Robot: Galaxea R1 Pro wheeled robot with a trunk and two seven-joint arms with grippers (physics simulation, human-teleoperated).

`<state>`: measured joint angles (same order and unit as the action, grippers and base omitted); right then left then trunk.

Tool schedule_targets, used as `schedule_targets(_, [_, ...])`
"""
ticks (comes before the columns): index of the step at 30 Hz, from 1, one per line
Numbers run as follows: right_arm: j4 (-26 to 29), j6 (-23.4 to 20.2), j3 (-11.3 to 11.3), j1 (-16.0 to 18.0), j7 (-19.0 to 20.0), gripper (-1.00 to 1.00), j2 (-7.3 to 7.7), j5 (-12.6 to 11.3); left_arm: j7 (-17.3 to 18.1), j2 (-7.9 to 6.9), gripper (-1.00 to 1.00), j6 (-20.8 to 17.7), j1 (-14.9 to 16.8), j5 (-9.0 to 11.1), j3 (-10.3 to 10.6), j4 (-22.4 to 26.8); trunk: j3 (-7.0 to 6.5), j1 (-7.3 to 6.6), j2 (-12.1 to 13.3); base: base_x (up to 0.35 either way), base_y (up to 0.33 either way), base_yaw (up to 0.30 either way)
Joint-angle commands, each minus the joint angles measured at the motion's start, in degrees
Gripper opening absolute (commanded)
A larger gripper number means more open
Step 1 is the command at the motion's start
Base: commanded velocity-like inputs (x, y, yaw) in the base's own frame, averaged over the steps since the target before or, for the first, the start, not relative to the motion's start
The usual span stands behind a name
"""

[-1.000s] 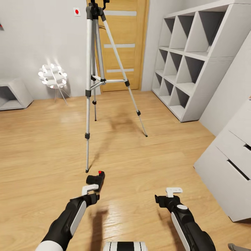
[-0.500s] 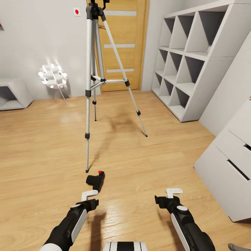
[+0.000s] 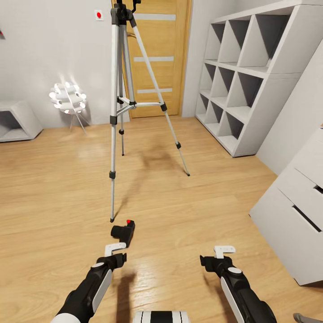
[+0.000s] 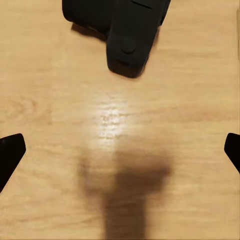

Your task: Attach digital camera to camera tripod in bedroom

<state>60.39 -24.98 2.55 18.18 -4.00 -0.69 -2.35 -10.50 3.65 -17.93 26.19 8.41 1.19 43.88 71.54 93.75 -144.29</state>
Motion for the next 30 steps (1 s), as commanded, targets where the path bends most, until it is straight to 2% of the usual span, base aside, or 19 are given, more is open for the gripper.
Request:
schedule_targets(1, [0.04,-0.28,0.12,0.02,-0.43,1.00,0.03,-0.26,-0.36,0.00,1.00,0.08,0.01,0.39,0.13,0.15,0.05,-0.01,-0.02,0.000,0.000,0.000])
schedule_targets(16, [-0.09,-0.29,-1.58,0.02,-0.44,1.00,0.52,-0.28,1.32,0.11,1.00,3.81,0.01,-3.23,0.19,0.33,0.05,-0.01,-0.02,0.000,0.000,0.000])
schedule_targets(23, [-0.09,-0.60,-1.81,0.02,-0.46,1.00,0.62,-0.08,1.49,0.03,1.00,4.20,0.01,-3.78,0.17,0.24,0.03,-0.01,-0.02,0.000,0.000,-0.033])
schedule_targets(30, [-0.12,-0.61,-1.84,0.02,-0.75,1.00,0.77,-0.04,1.53,0.02,1.00,4.29,0.01,-3.95,0.20,0.31,-0.02,-0.01,-0.02,0.000,0.000,-0.184])
